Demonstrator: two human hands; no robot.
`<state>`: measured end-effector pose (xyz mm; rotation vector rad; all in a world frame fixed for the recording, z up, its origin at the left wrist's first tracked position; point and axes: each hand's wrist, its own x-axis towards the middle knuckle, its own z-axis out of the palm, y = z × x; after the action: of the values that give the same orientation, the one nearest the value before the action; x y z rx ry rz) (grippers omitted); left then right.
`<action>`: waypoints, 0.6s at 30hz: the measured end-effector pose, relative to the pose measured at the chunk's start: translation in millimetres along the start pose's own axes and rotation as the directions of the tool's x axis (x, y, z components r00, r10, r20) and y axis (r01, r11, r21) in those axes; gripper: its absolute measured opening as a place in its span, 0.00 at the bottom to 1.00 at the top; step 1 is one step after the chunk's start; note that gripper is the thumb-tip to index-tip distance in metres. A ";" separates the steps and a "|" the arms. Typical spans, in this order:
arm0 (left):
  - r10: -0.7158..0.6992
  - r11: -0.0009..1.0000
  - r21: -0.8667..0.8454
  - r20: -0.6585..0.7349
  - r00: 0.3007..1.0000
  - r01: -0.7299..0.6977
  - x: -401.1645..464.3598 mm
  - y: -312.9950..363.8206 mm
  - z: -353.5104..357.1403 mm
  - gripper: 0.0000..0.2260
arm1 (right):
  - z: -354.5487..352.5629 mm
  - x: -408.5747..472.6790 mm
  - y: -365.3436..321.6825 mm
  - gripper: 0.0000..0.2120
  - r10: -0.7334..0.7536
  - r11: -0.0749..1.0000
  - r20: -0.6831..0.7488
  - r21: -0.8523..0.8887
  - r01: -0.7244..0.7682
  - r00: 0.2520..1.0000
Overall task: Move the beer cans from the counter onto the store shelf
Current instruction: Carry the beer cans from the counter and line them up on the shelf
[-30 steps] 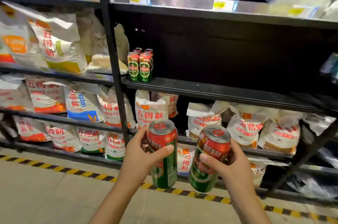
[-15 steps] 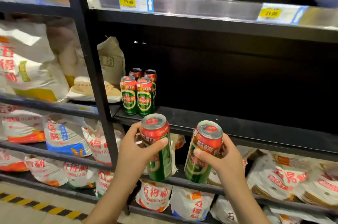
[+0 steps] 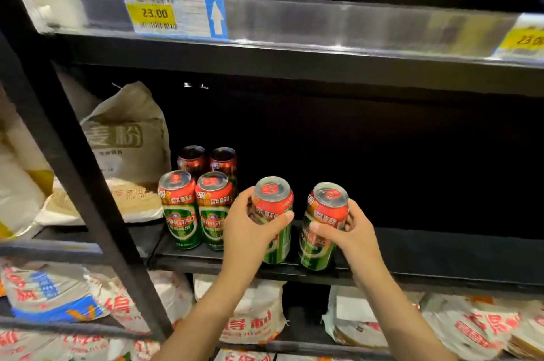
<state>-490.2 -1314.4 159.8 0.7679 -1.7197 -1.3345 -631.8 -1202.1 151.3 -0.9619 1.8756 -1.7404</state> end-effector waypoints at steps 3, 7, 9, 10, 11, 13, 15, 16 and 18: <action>0.001 1.000 0.016 -0.036 0.999 0.000 20.6 -4.0 14.3 0.27 | 1.6 27.0 5.0 0.26 0.010 1.000 0.012 0.010 -0.010 1.000; -0.040 0.998 0.052 -0.084 0.996 0.044 46.6 -20.2 28.8 0.27 | 5.4 58.2 13.8 0.23 0.050 0.997 0.019 0.060 -0.051 0.999; -0.071 0.995 0.055 -0.137 0.988 0.079 56.2 -27.3 33.6 0.27 | 8.2 70.7 18.8 0.25 0.050 0.996 0.031 0.068 -0.053 0.998; -0.077 0.994 0.063 -0.169 0.983 0.089 61.1 -29.2 35.8 0.26 | 9.7 76.4 21.2 0.27 0.047 0.996 0.038 0.071 -0.050 0.998; -0.079 0.993 0.071 -0.199 0.977 0.095 65.4 -30.1 38.1 0.26 | 11.0 81.7 23.1 0.28 0.053 0.995 0.041 0.082 -0.056 0.998; -0.067 0.993 0.079 -0.229 0.971 0.087 74.1 -33.1 41.8 0.30 | 13.4 90.4 27.0 0.32 0.080 0.990 0.046 0.111 -0.084 0.996; -0.067 0.993 0.082 -0.234 0.970 0.089 81.6 -35.4 44.1 0.31 | 15.0 97.5 30.9 0.32 0.078 0.990 0.053 0.117 -0.084 0.996; -0.065 0.993 0.085 -0.235 0.970 0.087 84.5 -36.2 44.5 0.29 | 15.7 101.0 32.0 0.30 0.075 0.990 0.056 0.119 -0.082 0.996; -0.062 0.993 0.085 -0.236 0.970 0.084 89.3 -39.3 44.9 0.26 | 16.6 107.4 34.1 0.28 0.075 0.989 0.061 0.121 -0.082 0.995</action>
<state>-573.5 -1378.4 137.2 1.0089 -1.5880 -1.1664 -700.4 -1291.1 132.5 -0.8689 1.7253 -1.7423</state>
